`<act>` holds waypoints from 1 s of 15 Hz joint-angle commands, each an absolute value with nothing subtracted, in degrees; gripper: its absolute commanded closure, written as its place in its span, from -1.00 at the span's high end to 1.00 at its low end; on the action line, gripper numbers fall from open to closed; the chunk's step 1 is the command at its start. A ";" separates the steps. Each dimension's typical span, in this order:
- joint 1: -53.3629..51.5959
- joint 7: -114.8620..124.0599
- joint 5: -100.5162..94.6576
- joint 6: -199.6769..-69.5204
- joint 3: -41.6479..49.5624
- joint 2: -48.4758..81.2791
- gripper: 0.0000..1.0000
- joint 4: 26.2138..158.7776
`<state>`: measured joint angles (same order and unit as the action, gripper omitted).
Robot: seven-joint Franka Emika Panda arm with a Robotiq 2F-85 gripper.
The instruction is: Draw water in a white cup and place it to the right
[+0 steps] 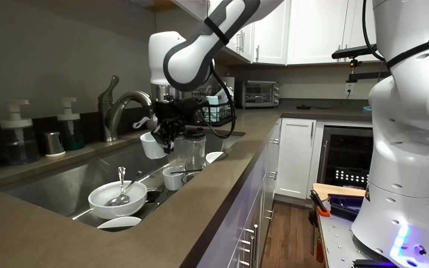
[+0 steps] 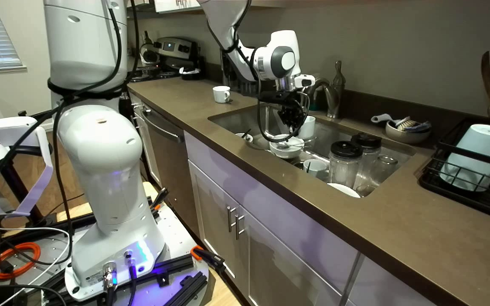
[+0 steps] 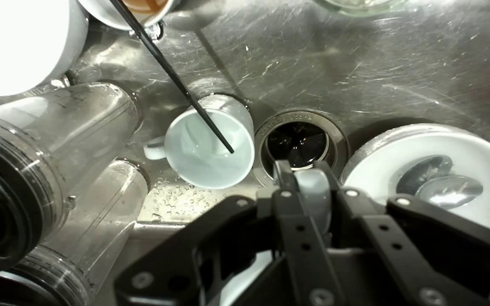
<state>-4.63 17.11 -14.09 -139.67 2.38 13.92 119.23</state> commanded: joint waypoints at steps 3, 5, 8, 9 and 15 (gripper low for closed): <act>-4.62 16.99 -14.01 -139.54 2.39 13.90 -0.69 119.15; -4.63 16.99 -14.01 -139.54 2.39 13.92 -0.69 119.15; -4.63 16.99 -14.01 -139.54 2.40 13.93 -0.69 119.15; -4.63 16.99 -14.01 -139.54 2.40 13.93 -0.69 119.15; -4.76 16.98 -14.55 -138.07 2.55 12.91 -0.92 120.14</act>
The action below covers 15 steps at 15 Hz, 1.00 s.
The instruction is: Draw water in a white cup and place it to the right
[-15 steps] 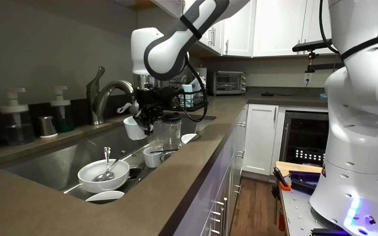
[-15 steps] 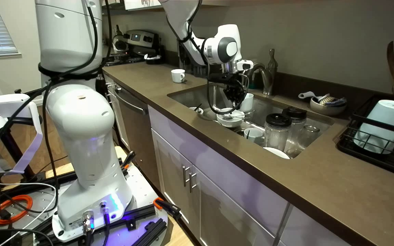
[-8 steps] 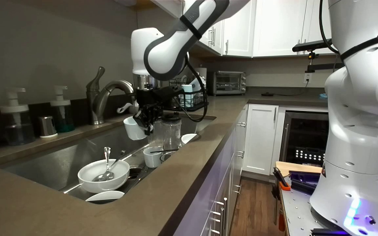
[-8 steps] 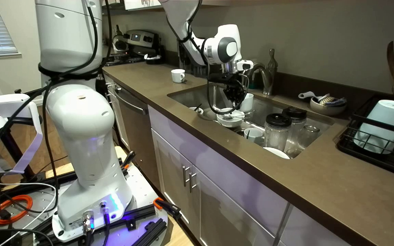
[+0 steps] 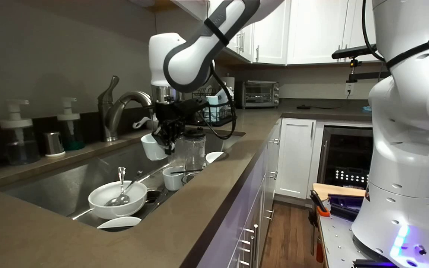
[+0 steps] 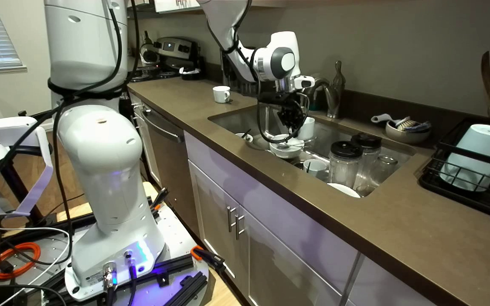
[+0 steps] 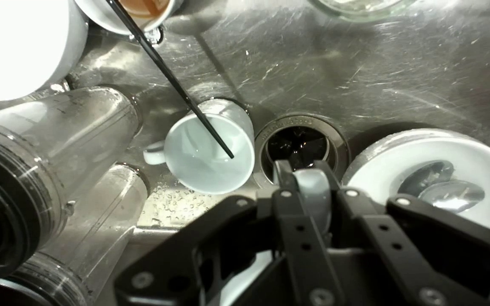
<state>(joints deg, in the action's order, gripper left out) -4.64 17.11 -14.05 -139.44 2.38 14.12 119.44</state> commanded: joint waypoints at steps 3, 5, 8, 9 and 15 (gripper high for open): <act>-4.85 17.51 -15.64 -134.81 3.04 10.67 -0.92 121.93; -4.45 16.55 -14.83 -132.26 2.87 8.99 -0.92 122.89; -4.31 17.79 -16.47 -128.72 3.32 6.11 -0.92 123.95; -3.99 17.73 -16.33 -127.73 3.35 4.92 -0.92 124.42; -1.04 18.42 -16.39 -122.79 4.48 -0.91 -0.92 126.25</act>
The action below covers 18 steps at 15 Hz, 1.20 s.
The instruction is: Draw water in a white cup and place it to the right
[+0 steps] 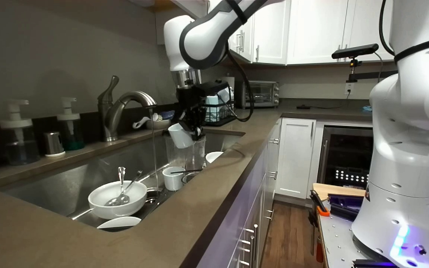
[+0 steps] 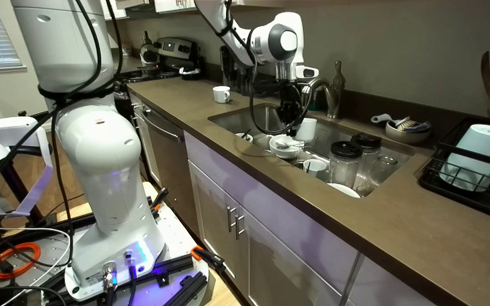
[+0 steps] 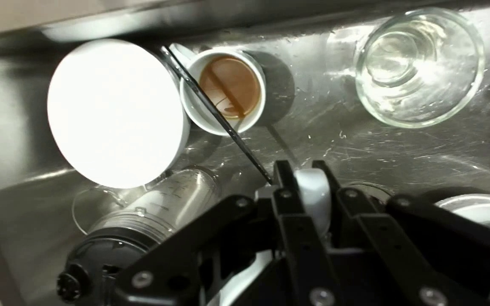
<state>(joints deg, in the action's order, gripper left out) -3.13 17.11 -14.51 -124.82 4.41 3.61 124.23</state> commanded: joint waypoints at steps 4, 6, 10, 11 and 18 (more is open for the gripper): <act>2.85 18.41 -15.92 -123.01 6.42 -2.78 -0.92 126.81; 4.99 18.31 -15.45 -124.13 7.78 -2.94 -0.92 126.84; 8.45 18.05 -14.42 -124.56 10.33 -2.18 -0.92 126.30; 9.10 18.17 -14.31 -124.55 10.87 -2.05 -0.92 126.16; 12.88 17.79 -12.12 -125.29 14.28 -0.34 -0.92 124.61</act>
